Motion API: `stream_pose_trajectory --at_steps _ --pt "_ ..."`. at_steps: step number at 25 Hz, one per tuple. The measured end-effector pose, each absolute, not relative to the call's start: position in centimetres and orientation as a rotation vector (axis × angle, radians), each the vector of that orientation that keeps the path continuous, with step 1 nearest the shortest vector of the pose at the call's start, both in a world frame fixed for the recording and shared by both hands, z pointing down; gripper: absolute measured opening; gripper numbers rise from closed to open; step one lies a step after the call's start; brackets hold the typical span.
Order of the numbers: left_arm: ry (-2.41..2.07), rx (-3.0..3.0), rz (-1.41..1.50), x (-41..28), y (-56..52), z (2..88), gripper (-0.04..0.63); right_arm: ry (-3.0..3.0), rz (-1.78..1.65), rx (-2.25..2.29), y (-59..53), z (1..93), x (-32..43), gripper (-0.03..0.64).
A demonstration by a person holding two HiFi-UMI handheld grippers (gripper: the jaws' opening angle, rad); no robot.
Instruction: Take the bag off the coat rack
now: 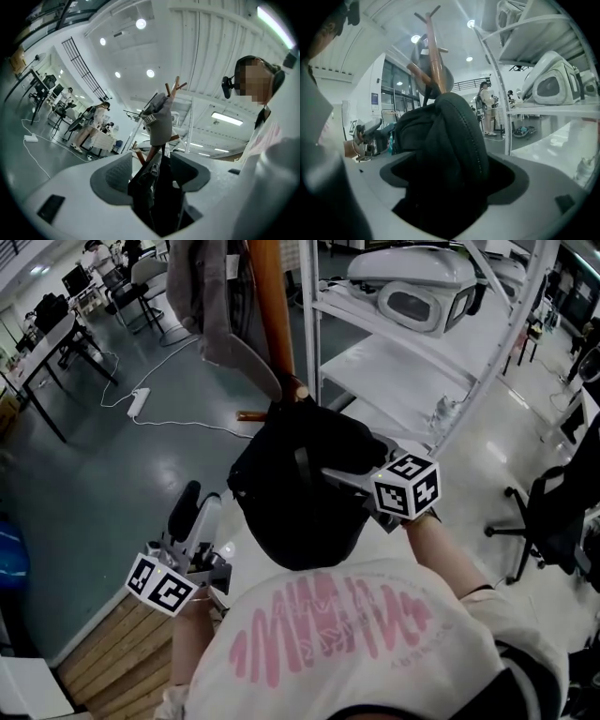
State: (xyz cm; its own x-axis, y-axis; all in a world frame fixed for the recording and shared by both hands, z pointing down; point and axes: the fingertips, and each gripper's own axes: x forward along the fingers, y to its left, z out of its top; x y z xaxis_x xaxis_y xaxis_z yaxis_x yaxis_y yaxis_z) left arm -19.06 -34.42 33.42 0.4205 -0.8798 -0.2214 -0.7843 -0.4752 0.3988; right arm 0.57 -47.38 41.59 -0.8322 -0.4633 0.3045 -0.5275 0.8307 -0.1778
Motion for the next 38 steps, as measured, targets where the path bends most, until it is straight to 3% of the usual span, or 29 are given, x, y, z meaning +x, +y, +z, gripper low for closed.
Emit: stream_pose_trajectory --at_steps 5,11,28,30,34,38 --pt "-1.432 2.513 -0.442 -17.0 -35.2 34.7 0.352 -2.805 0.45 0.765 -47.6 41.2 0.6 0.474" --pt "-1.397 2.623 -0.169 -14.5 -37.4 37.1 0.399 -2.821 0.531 0.752 -47.6 41.9 0.7 0.472" --pt "-1.419 2.625 -0.004 -10.7 -44.1 40.4 0.391 -2.847 0.627 0.765 -49.0 42.8 0.9 0.472" --pt "-1.446 2.589 -0.01 -11.1 -44.5 40.6 0.375 -2.857 0.631 0.772 -49.0 42.7 1.0 0.472" --pt "-1.493 2.557 0.011 -11.5 -44.8 40.9 0.28 -2.834 0.614 0.749 -49.0 42.8 0.9 0.468" --pt "-1.494 2.572 0.011 -11.7 -44.8 41.0 0.237 -2.804 0.616 0.763 -49.8 43.2 1.0 0.423"
